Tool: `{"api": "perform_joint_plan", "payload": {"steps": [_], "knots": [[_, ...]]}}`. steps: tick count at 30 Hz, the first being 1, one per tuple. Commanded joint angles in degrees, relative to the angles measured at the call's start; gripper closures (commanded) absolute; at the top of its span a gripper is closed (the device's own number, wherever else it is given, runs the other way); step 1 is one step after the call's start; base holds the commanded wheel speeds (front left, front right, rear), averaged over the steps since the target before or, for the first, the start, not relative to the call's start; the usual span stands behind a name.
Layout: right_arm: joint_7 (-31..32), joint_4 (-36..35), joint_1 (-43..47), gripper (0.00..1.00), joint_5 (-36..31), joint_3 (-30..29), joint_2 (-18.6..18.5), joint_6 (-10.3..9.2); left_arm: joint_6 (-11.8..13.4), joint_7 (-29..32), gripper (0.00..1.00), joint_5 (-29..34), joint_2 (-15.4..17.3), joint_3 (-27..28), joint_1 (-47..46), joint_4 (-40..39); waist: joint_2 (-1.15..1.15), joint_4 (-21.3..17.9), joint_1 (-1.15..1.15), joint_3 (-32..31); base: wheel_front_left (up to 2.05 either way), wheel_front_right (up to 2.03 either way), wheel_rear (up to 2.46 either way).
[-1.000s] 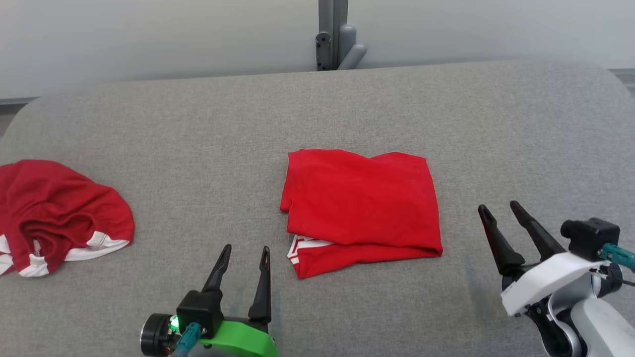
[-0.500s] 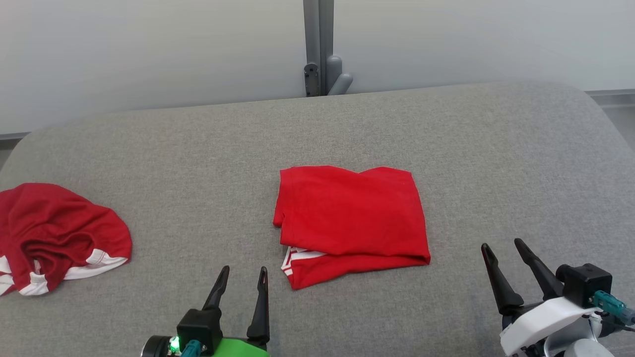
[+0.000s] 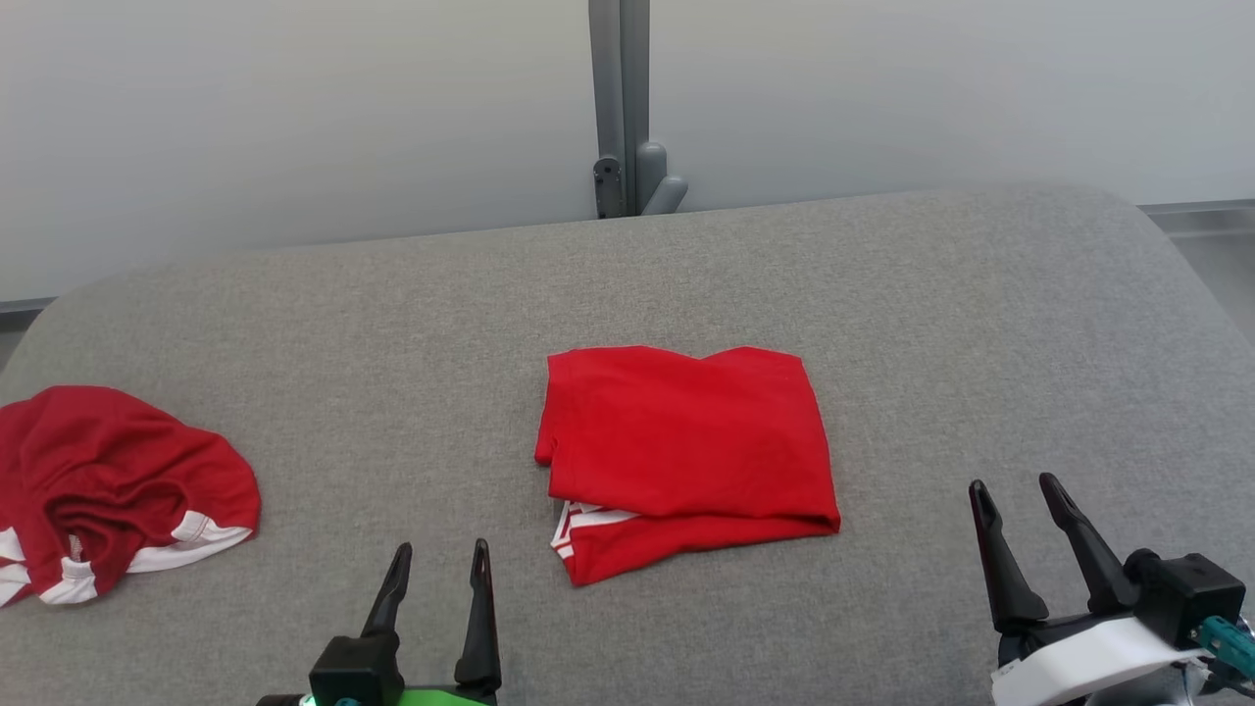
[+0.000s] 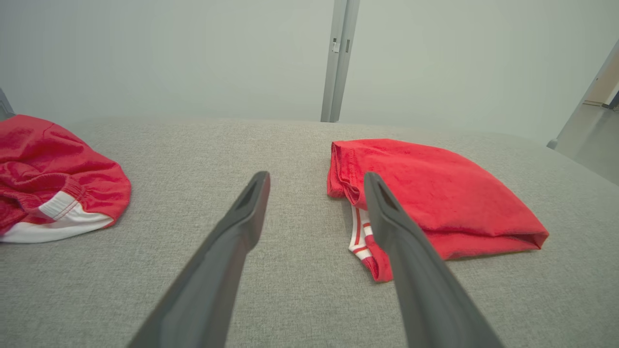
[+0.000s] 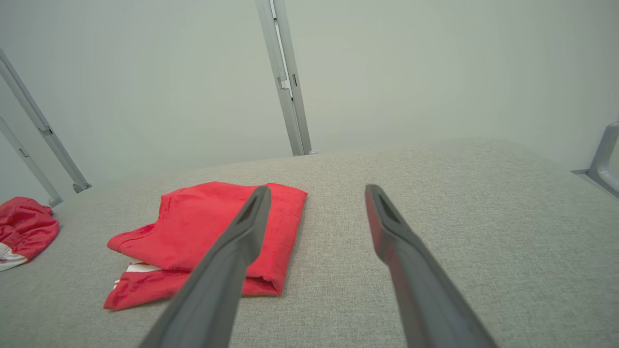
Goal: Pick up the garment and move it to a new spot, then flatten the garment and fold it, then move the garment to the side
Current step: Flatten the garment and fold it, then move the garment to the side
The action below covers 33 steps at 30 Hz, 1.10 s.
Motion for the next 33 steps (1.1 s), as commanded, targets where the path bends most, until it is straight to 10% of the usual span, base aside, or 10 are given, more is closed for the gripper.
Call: {"api": "perform_joint_plan", "payload": {"steps": [1, 33], "knots": [[-0.17, -0.80, 1.12, 0.00, -1.01, -0.39, 0.19, 0.00, 0.41, -0.28, 0.00, 0.34, 0.03, 0.66, 1.10, -0.45, 0.00, -0.14, 0.00, -0.23, 0.00, 0.00, 0.00], [-0.18, 2.64, -0.83, 0.00, 3.85, 0.73, 0.57, 0.00, -0.29, -0.28, 0.00, 2.84, -0.02, 1.90, 1.68, -2.19, 0.00, 3.94, 0.00, 1.14, 0.00, 0.00, 0.00]]}}
